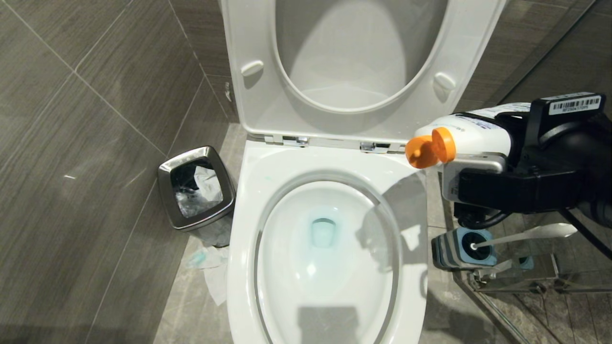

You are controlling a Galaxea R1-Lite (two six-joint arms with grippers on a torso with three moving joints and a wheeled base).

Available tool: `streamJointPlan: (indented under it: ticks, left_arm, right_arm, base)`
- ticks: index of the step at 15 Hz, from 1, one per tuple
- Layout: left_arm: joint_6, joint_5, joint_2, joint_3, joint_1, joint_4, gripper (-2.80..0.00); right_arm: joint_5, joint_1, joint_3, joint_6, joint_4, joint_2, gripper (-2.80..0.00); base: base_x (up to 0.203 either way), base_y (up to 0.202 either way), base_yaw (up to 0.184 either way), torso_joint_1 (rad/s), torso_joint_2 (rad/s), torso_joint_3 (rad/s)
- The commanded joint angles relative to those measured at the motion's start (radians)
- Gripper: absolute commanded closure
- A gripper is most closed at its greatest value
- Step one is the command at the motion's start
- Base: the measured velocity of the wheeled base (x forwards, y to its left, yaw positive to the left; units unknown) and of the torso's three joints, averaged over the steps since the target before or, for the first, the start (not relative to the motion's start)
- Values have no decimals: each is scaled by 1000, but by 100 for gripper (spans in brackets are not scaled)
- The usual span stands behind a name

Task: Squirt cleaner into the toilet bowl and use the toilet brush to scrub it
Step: Pour in the cleaning agent

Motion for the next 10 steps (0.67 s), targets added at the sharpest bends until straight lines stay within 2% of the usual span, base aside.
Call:
streamJointPlan:
  ticks: [1,3,10]
  left_arm:
    - [1,0,0,0,0,0,0]
    - [1,0,0,0,0,0,0]
    - [1,0,0,0,0,0,0]
  right_arm:
    - [-5,3,-38,-53,0,14,0]
    - [-5,1,-63,-92,0,27,0]
    - [-26,3,-116,-134,2,72,0]
  base:
    - [0,0,0,0,0,0]
    - [0,0,0,0,0,0]
    - [0,0,0,0,0,0]
